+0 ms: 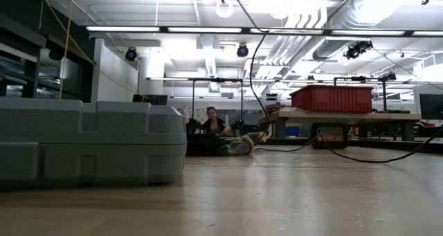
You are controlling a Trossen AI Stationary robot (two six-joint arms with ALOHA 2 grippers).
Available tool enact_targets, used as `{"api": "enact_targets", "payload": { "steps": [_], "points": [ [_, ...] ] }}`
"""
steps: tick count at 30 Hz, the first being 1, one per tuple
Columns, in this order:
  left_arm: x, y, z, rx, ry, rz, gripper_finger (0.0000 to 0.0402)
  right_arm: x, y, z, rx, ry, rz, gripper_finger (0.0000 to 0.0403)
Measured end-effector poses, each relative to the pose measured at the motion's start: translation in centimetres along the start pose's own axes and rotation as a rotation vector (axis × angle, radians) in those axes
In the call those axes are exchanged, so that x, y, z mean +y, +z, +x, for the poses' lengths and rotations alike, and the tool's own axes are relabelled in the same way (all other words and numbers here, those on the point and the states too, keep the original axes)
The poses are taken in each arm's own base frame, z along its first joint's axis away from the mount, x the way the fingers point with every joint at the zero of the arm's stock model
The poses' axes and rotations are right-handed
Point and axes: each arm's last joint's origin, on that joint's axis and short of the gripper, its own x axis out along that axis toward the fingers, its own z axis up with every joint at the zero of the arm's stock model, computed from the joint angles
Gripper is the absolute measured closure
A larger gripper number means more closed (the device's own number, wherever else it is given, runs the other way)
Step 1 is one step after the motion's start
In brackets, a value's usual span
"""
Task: Coil cords
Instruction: Coil the black wire cable onto the black spool
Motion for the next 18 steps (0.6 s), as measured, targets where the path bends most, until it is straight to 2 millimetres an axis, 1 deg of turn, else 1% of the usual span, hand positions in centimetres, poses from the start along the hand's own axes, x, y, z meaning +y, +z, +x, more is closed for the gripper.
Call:
{"api": "enact_targets", "payload": {
  "steps": [2, 4, 7, 11, 13, 16, 18],
  "points": [
    [-0.1, 0.0, 0.1, -0.021, -0.001, 0.029, 0.0401, 0.0, 0.0, 0.0, 0.000, 0.000, 0.000, 0.0403],
    [-0.4, 0.2, 0.1, -0.051, -0.014, 0.094, 0.0401, 0.0, 0.0, 0.0, 0.000, 0.000, 0.002, 0.0403],
    [-0.9, 0.5, 0.0, -0.112, -0.031, 0.158, 0.0402, -0.2, -0.6, 0.4, 0.002, 0.000, 0.019, 0.0403],
    [-0.9, 0.7, -0.1, -0.152, -0.020, 0.203, 0.0402, -0.9, -2.3, 1.6, -0.034, 0.008, 0.062, 0.0403],
    [-1.0, 0.7, -0.1, -0.154, -0.024, 0.219, 0.0402, -1.1, -2.6, 1.9, -0.071, 0.025, 0.070, 0.0403],
    [-1.4, 0.8, -0.1, -0.180, -0.031, 0.253, 0.0402, -1.2, -2.4, 2.0, -0.121, 0.033, 0.061, 0.0403],
    [-1.5, 1.0, -0.4, -0.189, -0.032, 0.277, 0.0402, -1.3, -2.6, 2.0, -0.108, 0.034, 0.070, 0.0403]
  ]
}}
